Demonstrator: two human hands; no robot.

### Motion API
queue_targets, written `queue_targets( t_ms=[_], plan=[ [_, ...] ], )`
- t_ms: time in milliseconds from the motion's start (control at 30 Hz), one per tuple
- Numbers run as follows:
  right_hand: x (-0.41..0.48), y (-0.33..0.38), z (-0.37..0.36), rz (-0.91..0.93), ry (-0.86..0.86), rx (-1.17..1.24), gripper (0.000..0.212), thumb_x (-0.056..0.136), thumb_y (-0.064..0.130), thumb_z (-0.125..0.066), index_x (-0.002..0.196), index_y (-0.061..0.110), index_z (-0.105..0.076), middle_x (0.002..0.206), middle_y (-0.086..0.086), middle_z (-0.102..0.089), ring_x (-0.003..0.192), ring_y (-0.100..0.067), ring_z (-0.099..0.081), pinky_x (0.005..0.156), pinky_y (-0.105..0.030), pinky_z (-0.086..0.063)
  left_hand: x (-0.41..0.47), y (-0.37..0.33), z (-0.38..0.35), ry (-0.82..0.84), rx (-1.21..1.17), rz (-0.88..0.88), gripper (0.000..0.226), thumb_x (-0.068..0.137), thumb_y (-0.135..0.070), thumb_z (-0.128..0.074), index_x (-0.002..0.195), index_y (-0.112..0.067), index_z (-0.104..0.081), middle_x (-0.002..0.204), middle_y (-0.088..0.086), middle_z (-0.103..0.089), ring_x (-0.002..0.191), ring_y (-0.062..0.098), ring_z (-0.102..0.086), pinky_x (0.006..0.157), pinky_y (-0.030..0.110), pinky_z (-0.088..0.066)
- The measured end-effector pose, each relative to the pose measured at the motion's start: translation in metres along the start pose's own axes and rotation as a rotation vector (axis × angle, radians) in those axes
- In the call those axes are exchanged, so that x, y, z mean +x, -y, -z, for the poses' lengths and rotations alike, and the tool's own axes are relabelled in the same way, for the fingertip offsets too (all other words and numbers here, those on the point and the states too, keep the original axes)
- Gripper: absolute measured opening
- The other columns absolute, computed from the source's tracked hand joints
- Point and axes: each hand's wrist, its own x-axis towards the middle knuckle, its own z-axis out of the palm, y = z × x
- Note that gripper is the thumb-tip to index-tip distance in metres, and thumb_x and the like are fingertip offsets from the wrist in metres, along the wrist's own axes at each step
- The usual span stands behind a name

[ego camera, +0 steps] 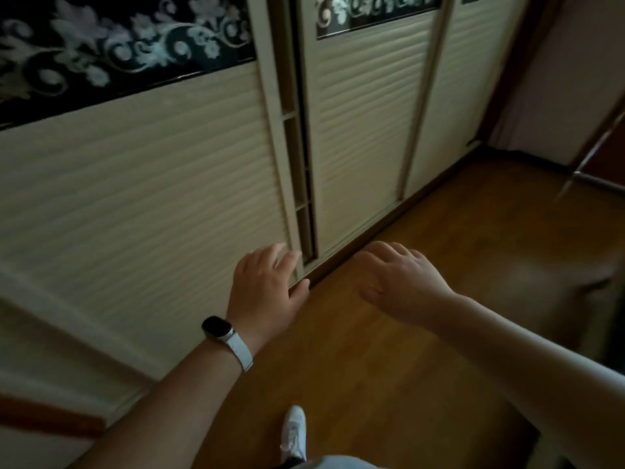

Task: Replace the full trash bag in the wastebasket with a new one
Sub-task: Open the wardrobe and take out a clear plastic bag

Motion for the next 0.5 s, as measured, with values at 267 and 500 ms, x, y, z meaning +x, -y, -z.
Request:
queue_targets(
  t_ms=[267,500],
  plan=[
    [0.093,-0.024,0.026,-0.163,-0.010,-0.095,0.058,0.093,0.059,-0.036,0.145,0.033,-0.031,0.149,0.005,-0.036,0.137,-0.019,-0.035,0.108,-0.038,-0.033,0.139,0.062,-0.010,-0.001,-0.021,-0.236,0.052,0.087,-0.049,-0.041,0.127,-0.019,-0.056,0.130,0.011,-0.056,0.122,0.031,-0.050,0.098,0.049,-0.040],
    [0.137,-0.057,0.037,-0.313,-0.043,-0.095,0.059,0.093,0.059,-0.033,0.146,0.032,-0.030,0.149,0.004,-0.035,0.138,-0.019,-0.033,0.108,-0.037,-0.032,0.229,0.059,-0.022,-0.006,-0.070,-0.379,0.053,0.087,-0.048,-0.040,0.127,-0.018,-0.055,0.131,0.013,-0.056,0.124,0.033,-0.049,0.102,0.052,-0.039]
  ],
)
